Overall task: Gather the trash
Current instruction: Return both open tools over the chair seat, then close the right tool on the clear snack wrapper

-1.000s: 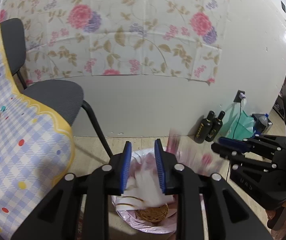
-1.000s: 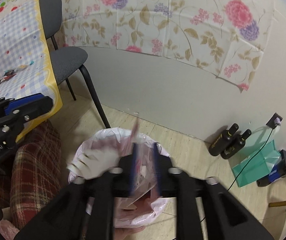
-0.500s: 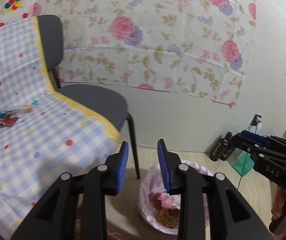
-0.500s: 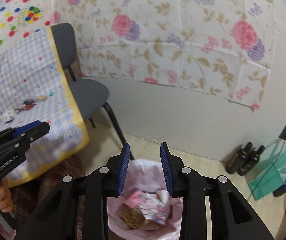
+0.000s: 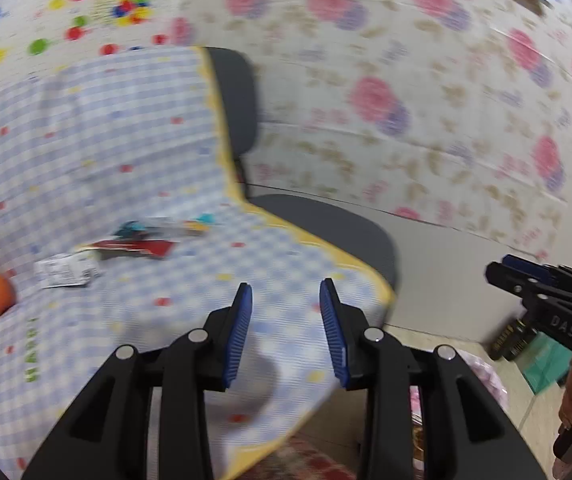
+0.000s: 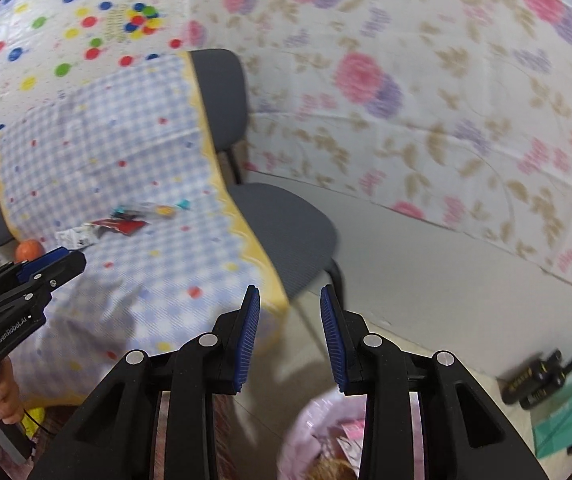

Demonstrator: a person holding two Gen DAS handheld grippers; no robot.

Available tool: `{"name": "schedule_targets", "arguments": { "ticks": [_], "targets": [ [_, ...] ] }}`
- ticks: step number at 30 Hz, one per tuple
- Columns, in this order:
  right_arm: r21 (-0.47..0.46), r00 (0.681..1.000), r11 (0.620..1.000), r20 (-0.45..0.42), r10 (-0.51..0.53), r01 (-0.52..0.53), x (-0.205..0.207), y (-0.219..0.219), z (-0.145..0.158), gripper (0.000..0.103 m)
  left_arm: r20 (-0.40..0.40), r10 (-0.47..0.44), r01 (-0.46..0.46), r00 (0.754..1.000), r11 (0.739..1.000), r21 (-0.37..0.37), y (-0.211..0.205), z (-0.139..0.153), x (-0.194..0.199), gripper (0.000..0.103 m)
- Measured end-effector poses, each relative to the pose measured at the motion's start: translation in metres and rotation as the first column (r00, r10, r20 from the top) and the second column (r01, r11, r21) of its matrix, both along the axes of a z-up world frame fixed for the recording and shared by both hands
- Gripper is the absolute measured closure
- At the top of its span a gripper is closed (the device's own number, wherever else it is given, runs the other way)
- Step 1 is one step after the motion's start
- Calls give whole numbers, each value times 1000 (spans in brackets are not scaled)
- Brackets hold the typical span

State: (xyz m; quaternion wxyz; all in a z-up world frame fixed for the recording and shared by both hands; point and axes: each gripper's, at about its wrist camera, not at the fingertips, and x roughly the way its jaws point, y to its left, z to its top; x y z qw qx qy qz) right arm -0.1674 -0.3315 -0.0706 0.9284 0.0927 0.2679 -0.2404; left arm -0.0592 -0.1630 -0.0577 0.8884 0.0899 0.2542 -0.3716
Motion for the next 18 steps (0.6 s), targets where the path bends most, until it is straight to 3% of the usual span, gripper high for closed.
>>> {"name": "schedule_targets", "arguments": {
  "ticks": [9, 18],
  "targets": [
    [-2, 995, 995, 2, 104, -104, 68, 16, 5, 69, 15, 205, -205, 979, 979, 3, 61, 4, 59, 67],
    [-6, 970, 972, -64, 233, -234, 157, 35, -8, 53, -11, 353, -352, 936, 935, 48, 103, -9, 115, 54]
  ]
}}
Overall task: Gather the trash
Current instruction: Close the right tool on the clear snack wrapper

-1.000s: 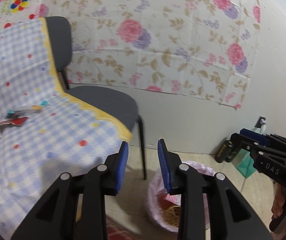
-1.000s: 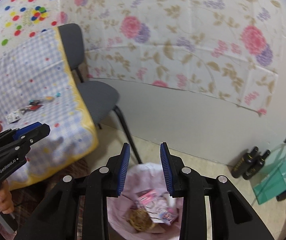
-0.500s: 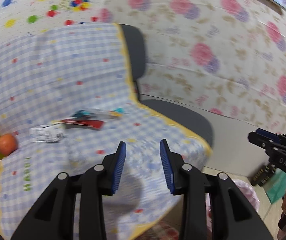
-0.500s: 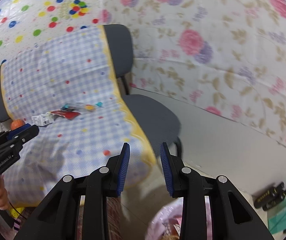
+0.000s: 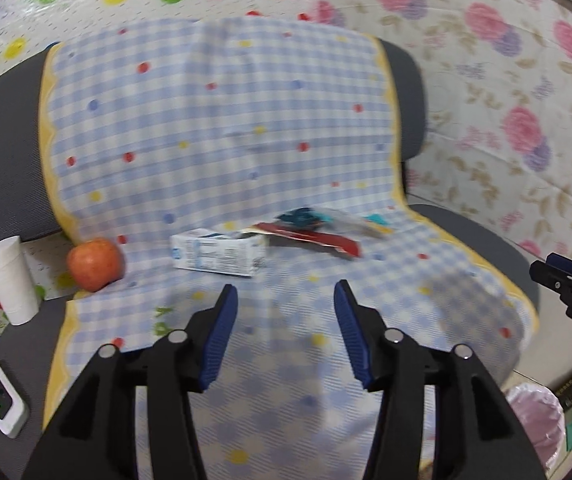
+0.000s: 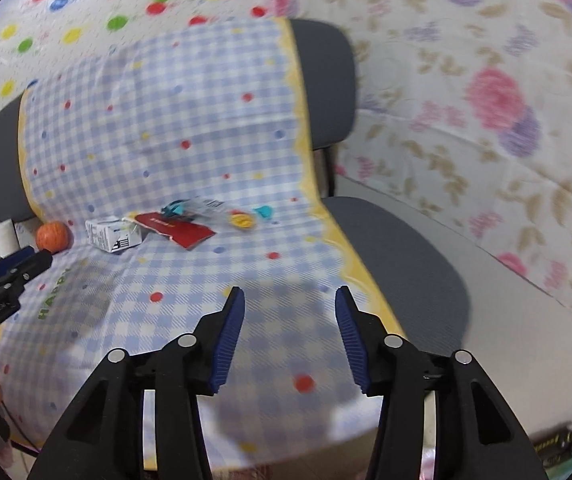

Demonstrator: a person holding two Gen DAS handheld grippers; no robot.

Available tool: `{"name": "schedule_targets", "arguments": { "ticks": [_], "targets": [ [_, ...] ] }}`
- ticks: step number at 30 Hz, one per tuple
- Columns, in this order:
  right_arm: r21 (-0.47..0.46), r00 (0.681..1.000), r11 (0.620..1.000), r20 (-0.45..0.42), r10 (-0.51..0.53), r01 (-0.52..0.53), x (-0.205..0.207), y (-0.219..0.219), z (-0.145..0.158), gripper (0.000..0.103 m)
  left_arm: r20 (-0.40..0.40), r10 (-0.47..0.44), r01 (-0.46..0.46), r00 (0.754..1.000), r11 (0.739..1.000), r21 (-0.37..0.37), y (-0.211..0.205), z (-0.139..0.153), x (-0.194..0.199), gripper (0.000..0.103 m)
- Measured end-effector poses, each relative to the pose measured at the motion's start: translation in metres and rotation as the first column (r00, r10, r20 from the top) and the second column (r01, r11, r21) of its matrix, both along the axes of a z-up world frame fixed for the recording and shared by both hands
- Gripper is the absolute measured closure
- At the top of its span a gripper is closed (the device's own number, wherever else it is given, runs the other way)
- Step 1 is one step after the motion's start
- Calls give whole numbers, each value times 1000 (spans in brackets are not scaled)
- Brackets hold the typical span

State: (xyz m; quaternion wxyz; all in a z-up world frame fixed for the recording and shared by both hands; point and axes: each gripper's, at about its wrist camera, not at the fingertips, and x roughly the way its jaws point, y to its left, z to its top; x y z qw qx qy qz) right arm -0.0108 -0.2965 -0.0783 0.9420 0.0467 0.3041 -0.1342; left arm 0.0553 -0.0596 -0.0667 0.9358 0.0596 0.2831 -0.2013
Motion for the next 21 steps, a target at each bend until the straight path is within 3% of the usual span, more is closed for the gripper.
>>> {"name": "schedule_targets", "arguments": {
  "ticks": [8, 13, 21],
  "targets": [
    [-40, 991, 993, -83, 109, -113, 92, 11, -23, 49, 47, 102, -105, 994, 993, 52, 20, 8, 45, 49],
    [-33, 980, 991, -156, 127, -133, 142, 4, -41, 49, 77, 133, -137, 988, 990, 44, 25, 19, 78, 44],
    [-153, 940, 962, -292, 174, -226, 206, 16, -60, 44, -22, 125, -123, 992, 990, 69, 19, -3, 122, 44]
  ]
}}
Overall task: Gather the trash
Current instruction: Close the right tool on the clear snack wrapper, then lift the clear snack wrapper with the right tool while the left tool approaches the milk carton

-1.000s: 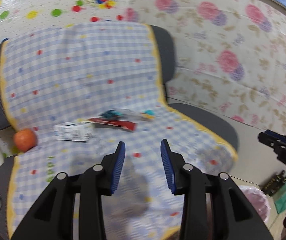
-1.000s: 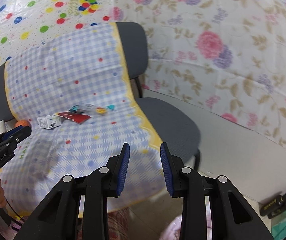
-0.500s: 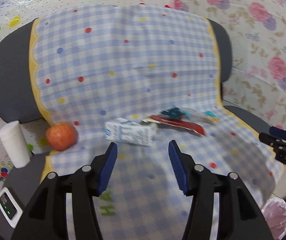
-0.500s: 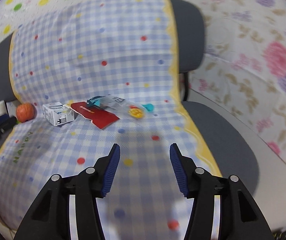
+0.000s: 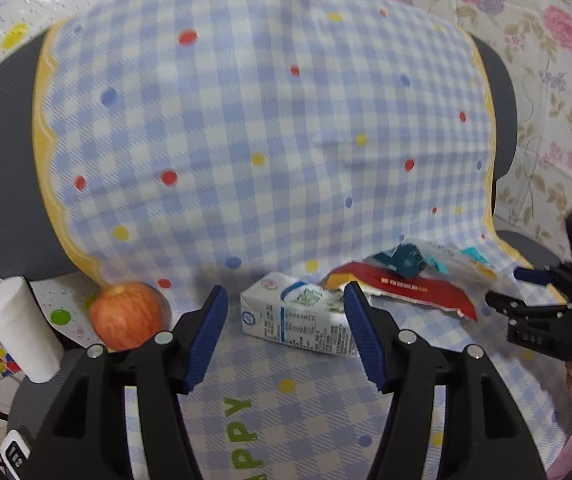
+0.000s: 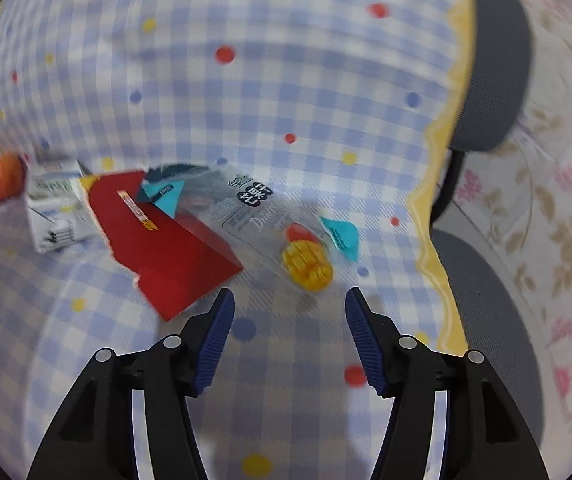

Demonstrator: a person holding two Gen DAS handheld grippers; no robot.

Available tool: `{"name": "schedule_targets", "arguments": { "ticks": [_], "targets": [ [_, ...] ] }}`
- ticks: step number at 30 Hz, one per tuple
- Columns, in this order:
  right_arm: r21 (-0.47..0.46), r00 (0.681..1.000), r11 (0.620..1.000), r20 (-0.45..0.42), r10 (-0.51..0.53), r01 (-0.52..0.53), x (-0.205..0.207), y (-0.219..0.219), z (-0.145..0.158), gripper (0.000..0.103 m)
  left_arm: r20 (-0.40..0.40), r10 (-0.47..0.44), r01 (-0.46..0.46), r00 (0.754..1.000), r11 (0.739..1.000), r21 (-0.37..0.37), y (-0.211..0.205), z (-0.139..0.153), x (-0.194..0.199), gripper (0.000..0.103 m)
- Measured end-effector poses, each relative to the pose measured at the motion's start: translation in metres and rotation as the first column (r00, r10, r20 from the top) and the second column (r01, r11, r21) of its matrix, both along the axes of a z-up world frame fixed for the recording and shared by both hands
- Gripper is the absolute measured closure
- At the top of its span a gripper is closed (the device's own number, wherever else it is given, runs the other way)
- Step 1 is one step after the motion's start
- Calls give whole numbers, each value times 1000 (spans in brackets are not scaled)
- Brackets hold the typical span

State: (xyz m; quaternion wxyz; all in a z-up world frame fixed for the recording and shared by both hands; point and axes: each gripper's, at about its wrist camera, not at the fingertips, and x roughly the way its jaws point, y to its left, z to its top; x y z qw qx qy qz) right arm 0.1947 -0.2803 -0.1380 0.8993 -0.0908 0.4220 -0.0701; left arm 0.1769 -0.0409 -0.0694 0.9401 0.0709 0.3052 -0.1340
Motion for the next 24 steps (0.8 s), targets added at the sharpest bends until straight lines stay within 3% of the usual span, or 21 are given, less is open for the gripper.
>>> {"name": "schedule_targets", "arguments": {
  "ticks": [3, 6, 8, 10, 18, 24],
  "targets": [
    [-98, 999, 995, -29, 31, -33, 16, 9, -7, 44, -28, -1, 1, 1000, 1000, 3, 1, -8, 5, 44],
    [-159, 998, 985, -37, 59, -64, 24, 16, -7, 52, -47, 0, 0, 999, 1000, 0, 4, -12, 7, 44],
    [-156, 996, 984, -39, 76, -81, 23, 18, -4, 79, -55, 3, -3, 998, 1000, -2, 7, -12, 5, 44],
    [-138, 996, 987, -29, 85, -88, 18, 19, 1, 90, -54, 11, -12, 998, 1000, -6, 11, -11, 1, 44],
    [150, 991, 989, 128, -32, 13, -54, 11, 52, 100, -43, 38, -39, 998, 999, -32, 30, 0, -45, 44],
    [309, 947, 946, 264, -182, 96, -125, 4, 82, 101, -11, 58, -58, 998, 998, -22, 39, 10, -81, 43]
  ]
}}
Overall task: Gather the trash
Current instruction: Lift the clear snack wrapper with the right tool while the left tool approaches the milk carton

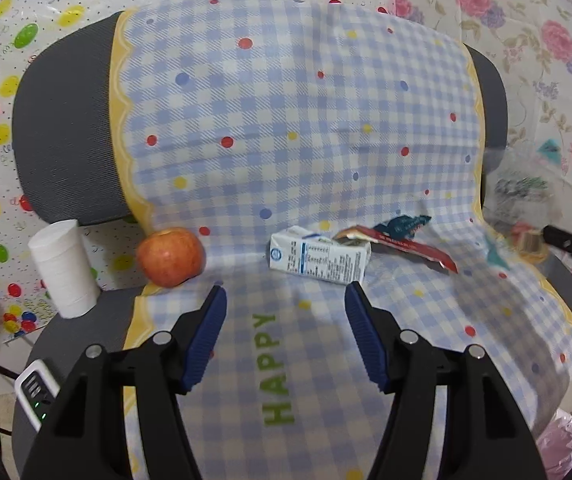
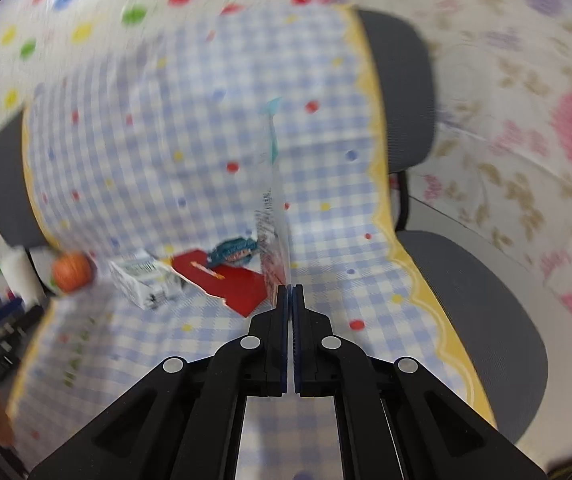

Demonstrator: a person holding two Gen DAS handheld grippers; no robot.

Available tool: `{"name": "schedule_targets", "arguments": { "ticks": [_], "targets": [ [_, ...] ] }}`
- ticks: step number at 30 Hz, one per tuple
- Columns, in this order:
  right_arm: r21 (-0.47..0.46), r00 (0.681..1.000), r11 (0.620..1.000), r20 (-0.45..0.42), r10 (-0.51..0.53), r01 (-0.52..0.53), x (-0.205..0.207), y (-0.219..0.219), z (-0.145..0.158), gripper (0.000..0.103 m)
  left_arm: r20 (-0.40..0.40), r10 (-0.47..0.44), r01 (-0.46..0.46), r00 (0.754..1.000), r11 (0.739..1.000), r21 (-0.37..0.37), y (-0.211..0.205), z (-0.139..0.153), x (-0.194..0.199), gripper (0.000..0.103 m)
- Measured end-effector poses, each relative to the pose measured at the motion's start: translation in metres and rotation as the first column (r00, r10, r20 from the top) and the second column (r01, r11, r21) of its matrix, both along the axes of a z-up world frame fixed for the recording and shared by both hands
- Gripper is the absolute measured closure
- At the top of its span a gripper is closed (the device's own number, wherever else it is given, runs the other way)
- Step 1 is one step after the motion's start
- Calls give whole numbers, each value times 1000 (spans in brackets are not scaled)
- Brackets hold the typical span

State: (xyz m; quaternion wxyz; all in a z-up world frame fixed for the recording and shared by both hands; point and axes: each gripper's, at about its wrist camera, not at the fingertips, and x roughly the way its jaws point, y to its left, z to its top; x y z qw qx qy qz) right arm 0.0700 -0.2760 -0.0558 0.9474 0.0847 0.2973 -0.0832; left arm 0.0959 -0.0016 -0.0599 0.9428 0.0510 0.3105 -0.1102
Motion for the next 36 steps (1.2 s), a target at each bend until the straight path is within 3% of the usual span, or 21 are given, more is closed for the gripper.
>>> {"name": "schedule_targets", "arguments": {
  "ticks": [6, 11, 19, 24, 27, 30, 36],
  "targets": [
    [99, 999, 995, 23, -29, 27, -33, -13, -5, 101, 1, -6, 6, 1000, 1000, 27, -10, -3, -1, 34],
    [102, 999, 993, -7, -51, 51, -34, -21, -14, 101, -28, -40, 41, 999, 998, 48, -41, -15, 16, 34],
    [109, 999, 994, -25, -29, 31, -1, -29, -20, 100, -79, -59, 64, 995, 996, 67, -75, -34, 60, 34],
    [132, 1000, 991, -27, 5, -1, 21, -26, -21, 100, -132, -60, 77, 989, 989, 128, -85, -47, 92, 35],
    [126, 999, 992, -37, 23, -18, 26, -21, -21, 100, -171, -47, 72, 984, 986, 148, -81, -58, 101, 36],
    [123, 999, 992, -31, 27, -23, 26, -18, -19, 100, -195, -46, 68, 980, 992, 106, -63, -61, 102, 36],
    [116, 998, 992, -28, 47, -44, 28, -10, -18, 100, -154, 60, -44, 986, 994, 103, -16, -48, 92, 40]
  ]
}}
